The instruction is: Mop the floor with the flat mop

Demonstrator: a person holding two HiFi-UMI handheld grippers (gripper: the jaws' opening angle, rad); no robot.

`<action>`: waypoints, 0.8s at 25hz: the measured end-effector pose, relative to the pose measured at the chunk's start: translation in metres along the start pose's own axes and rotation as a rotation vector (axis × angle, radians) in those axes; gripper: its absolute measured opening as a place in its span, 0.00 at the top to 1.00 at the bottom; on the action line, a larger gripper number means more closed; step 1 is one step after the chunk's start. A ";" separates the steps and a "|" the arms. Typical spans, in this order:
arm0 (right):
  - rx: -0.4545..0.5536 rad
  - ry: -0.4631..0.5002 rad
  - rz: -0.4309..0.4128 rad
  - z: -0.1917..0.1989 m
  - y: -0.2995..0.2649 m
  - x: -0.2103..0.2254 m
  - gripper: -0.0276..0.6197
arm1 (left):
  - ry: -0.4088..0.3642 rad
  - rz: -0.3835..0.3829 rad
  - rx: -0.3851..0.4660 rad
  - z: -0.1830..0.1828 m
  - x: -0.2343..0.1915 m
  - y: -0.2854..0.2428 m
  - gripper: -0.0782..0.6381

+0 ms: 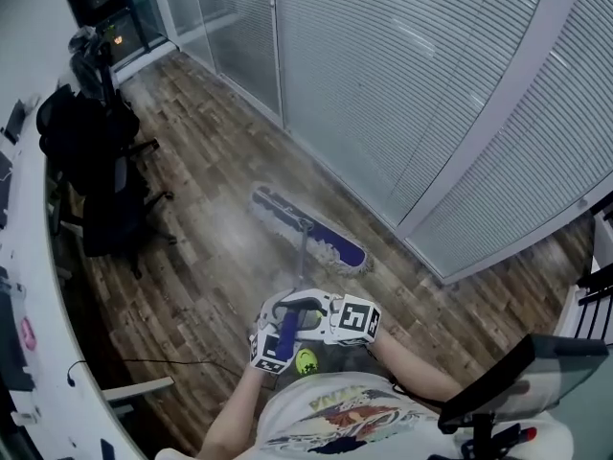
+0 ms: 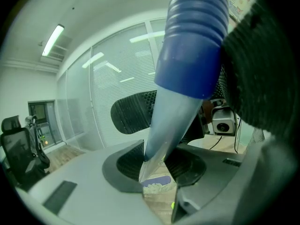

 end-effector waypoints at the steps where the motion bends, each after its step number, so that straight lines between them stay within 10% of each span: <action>1: 0.001 0.000 -0.001 0.002 0.000 -0.014 0.59 | 0.000 -0.002 -0.001 0.001 0.010 0.010 0.74; 20: -0.003 0.005 -0.234 0.041 0.062 -0.224 0.60 | 0.113 -0.224 -0.082 -0.004 0.210 0.126 0.74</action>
Point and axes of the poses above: the fingertips, and each gripper's own axes: y backward along the fingers, x to its right, z out of its underside, the point moved 6 cm from there along y, backward along the fingers, and after that the axes turned 2 degrees about z, right-handed, at the moved point
